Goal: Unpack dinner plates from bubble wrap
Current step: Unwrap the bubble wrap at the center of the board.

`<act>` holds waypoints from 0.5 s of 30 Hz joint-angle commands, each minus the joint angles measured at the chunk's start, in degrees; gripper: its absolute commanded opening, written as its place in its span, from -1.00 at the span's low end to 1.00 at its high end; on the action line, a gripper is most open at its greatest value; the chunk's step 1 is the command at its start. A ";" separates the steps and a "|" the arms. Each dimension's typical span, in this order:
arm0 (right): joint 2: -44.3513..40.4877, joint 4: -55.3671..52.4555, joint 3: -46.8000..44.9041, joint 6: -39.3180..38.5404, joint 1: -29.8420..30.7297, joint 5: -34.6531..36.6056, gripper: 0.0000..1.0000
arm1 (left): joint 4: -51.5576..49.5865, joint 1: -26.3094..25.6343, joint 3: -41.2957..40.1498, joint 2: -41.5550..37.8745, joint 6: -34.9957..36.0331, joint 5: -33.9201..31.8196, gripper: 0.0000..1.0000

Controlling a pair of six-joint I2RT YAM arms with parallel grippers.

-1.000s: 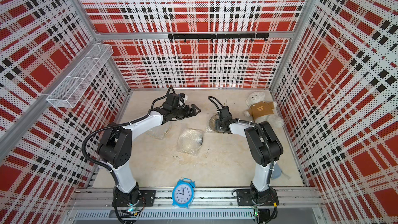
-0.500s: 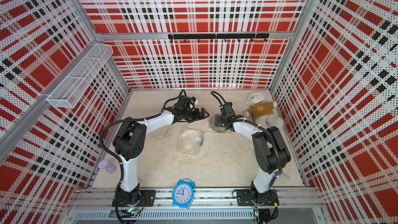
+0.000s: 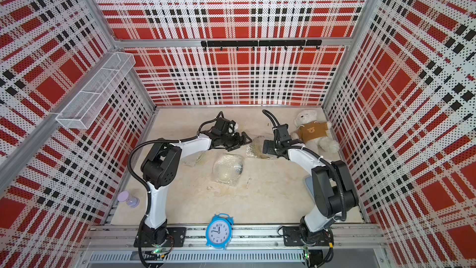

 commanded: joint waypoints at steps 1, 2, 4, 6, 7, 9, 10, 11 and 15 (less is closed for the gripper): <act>-0.18 5.14 -2.61 2.78 -1.64 -6.19 0.89 | 4.53 -0.88 -0.96 1.87 -2.36 2.21 0.94; 0.05 6.48 -3.21 3.12 -2.34 -7.16 0.89 | 5.42 -0.90 -1.10 2.25 -2.74 2.41 0.94; 0.85 8.52 -3.89 3.18 -3.28 -8.67 0.91 | 7.00 -0.90 -1.35 2.96 -3.26 2.48 0.94; 2.10 9.23 -3.21 2.95 -3.73 -9.54 0.92 | 8.24 -0.99 -1.46 3.41 -3.63 2.08 0.94; 3.01 9.29 -2.57 2.72 -3.83 -9.80 0.93 | 8.95 -0.91 -1.54 3.56 -3.80 2.07 0.94; 4.48 10.06 -1.89 2.59 -4.30 -10.71 0.93 | 10.17 -0.98 -1.92 3.69 -3.90 1.62 0.94; 5.24 10.87 -1.86 2.81 -4.61 -11.24 0.93 | 10.79 -0.98 -2.36 3.60 -3.99 1.04 0.94; 5.81 11.36 -1.67 2.99 -4.95 -11.63 0.92 | 11.44 -0.87 -2.90 3.58 -4.20 0.71 0.94; 6.80 13.56 -1.74 3.33 -5.59 -12.26 0.91 | 15.76 -0.46 -5.88 2.98 -6.20 -0.29 0.94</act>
